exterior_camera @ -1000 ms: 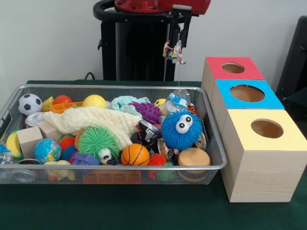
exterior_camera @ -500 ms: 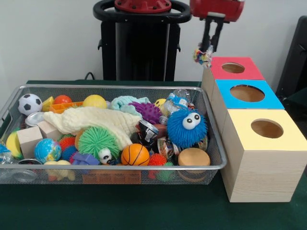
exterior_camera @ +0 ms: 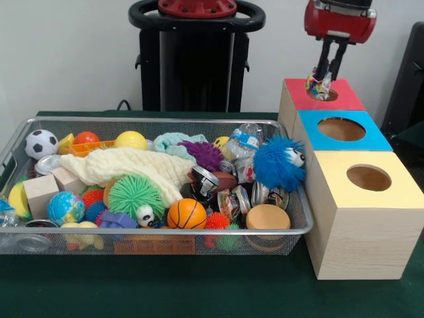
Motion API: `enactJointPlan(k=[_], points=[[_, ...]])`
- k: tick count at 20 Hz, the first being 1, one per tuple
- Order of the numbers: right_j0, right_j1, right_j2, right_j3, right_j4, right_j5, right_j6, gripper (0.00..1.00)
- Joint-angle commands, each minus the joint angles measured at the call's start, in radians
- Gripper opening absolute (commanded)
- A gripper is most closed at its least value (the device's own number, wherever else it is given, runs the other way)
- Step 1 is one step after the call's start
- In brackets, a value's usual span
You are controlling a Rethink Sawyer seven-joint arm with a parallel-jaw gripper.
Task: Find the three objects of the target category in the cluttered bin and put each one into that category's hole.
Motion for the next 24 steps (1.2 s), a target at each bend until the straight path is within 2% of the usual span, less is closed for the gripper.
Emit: enactJointPlan(k=[1,2,7,13,16,19,24], points=[[0.032,0.144,-0.070,-0.126,0.075,-0.053,0.321,0.00],[0.036,0.173,-0.076,-0.152,0.077,-0.064,0.325,0.00],[0.049,0.197,-0.087,-0.152,0.086,-0.125,0.331,0.00],[0.082,0.257,-0.104,-0.227,0.123,-0.122,0.338,0.00],[0.061,0.271,-0.081,-0.328,0.156,-0.021,0.282,0.00],[0.040,0.264,-0.059,-0.441,0.185,0.137,0.235,0.00],[0.025,0.244,-0.036,-0.524,0.234,0.304,0.234,0.00]])
